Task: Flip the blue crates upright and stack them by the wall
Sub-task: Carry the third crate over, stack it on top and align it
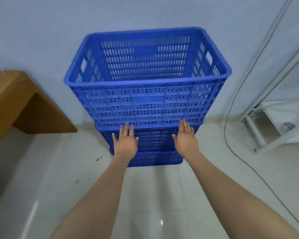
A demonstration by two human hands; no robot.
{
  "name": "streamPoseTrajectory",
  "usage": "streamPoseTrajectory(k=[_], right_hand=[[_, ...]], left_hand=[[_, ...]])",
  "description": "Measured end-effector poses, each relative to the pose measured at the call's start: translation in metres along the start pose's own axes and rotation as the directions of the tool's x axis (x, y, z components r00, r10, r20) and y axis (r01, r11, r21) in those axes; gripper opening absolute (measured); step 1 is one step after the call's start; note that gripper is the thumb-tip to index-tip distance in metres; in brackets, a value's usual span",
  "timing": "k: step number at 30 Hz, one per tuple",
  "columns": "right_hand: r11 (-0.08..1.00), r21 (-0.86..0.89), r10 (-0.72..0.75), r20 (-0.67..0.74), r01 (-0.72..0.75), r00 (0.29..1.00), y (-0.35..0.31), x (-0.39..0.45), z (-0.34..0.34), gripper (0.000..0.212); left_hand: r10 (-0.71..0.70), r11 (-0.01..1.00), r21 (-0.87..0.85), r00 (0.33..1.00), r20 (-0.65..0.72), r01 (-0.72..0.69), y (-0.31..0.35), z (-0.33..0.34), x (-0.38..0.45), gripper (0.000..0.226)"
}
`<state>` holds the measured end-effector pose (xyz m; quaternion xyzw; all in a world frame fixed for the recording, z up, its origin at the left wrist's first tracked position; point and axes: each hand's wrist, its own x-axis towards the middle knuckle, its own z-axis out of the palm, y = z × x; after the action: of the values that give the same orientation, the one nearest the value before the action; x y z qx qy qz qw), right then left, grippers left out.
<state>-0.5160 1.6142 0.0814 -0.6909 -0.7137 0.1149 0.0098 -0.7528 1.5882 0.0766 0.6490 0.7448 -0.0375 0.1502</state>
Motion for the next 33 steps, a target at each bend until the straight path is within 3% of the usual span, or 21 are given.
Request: streamPoseTrajectory(k=[5,10,16,23,26,33], right_hand=[[0.998,-0.045,0.031,-0.341,-0.049,0.939,-0.01,0.074,0.117,0.077],[0.996,0.065,0.085,-0.598,-0.057,0.797,-0.023,0.117,0.181,0.088],[0.986,0.152,0.078,-0.793,0.073,0.605,-0.028,0.157,0.209,0.089],[0.977,0.161,0.08,-0.889,0.143,0.452,-0.035,0.185,0.218,0.086],[0.975,0.172,0.094,-0.892,0.139,0.443,-0.036,0.186,0.211,0.085],[0.98,0.178,0.092,-0.81,0.093,0.579,-0.033,0.157,0.215,0.087]], left_hand=[[0.034,0.999,0.037,0.9,-0.435,-0.02,-0.013,0.108,0.088,0.07],[-0.004,0.998,-0.047,0.734,-0.68,-0.038,-0.003,0.164,0.144,0.074],[-0.08,0.978,-0.161,0.478,-0.875,-0.13,0.007,0.184,0.192,0.075],[-0.074,0.954,-0.158,0.312,-0.947,-0.256,0.001,0.186,0.232,0.072],[-0.057,0.955,-0.147,0.325,-0.944,-0.257,0.001,0.178,0.228,0.07],[0.003,0.98,-0.095,0.492,-0.871,-0.174,-0.005,0.188,0.194,0.073]])
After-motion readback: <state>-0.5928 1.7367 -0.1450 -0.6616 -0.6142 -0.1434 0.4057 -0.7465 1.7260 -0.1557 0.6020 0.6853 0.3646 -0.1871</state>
